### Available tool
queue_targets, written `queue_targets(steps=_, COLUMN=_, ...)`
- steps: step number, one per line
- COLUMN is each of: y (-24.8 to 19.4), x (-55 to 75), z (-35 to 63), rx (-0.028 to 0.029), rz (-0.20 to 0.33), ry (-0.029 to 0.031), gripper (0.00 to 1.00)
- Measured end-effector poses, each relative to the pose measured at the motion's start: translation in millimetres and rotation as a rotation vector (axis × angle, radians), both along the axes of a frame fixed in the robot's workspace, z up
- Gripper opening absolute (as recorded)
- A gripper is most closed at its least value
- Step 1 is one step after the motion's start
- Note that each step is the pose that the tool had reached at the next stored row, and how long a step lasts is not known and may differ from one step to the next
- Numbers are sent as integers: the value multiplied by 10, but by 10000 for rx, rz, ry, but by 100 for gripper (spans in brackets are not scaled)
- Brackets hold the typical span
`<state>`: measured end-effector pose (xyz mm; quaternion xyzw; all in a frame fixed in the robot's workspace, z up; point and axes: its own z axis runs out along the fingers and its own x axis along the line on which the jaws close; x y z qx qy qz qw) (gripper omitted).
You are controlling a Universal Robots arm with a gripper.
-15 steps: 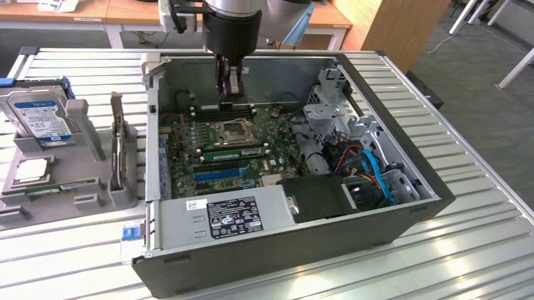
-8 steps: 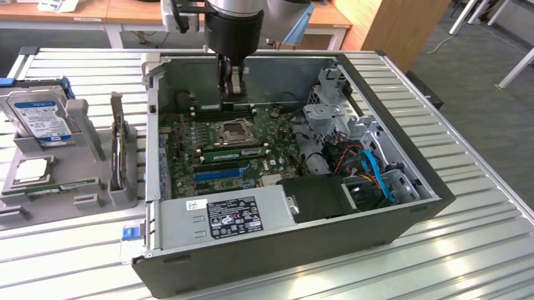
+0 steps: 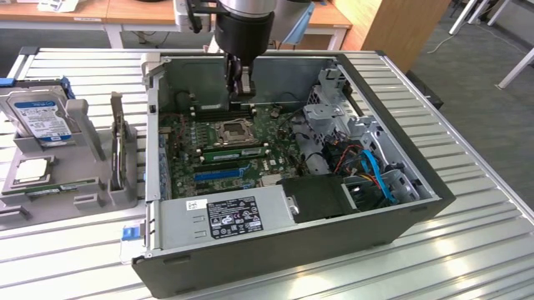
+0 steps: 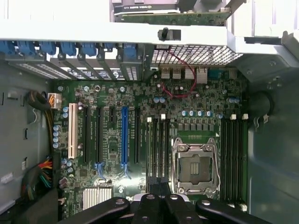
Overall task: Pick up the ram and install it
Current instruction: 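Press down the ram until it locks into place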
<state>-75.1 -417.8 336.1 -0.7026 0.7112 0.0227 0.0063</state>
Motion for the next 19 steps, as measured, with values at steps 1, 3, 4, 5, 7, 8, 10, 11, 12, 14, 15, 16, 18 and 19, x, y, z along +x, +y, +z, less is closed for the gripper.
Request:
queue_targets(steps=1, y=-1, x=18, z=0, rx=0, rz=0, ry=10, gripper=10)
queue_targets(steps=3, y=-2, x=54, z=0, rx=0, rz=-1, ry=27, gripper=10)
queue_targets(steps=4, y=-2, x=72, z=0, rx=0, rz=-1, ry=36, gripper=10)
queue_targets(steps=5, y=-3, x=90, z=1, rx=-1, rz=-1, ry=45, gripper=10)
queue_targets(steps=7, y=-4, x=125, z=0, rx=0, rz=0, ry=61, gripper=10)
queue_targets(steps=8, y=-4, x=141, z=0, rx=0, rz=0, ry=68, gripper=10)
queue_targets(steps=10, y=-4, x=171, z=0, rx=0, rz=-1, ry=82, gripper=10)
queue_targets(steps=11, y=-5, x=186, z=0, rx=0, rz=-1, ry=89, gripper=10)
queue_targets(steps=12, y=-5, x=200, z=0, rx=-1, rz=-1, ry=96, gripper=10)
queue_targets(steps=14, y=-5, x=228, z=0, rx=-1, rz=-1, ry=109, gripper=10)
queue_targets(steps=15, y=-5, x=241, z=0, rx=0, rz=0, ry=115, gripper=10)
queue_targets(steps=16, y=-5, x=252, z=0, rx=-1, rz=0, ry=120, gripper=10)
queue_targets(steps=18, y=-5, x=269, z=1, rx=-2, rz=-1, ry=126, gripper=10)
queue_targets(steps=19, y=-5, x=270, z=1, rx=-2, rz=-1, ry=126, gripper=10)
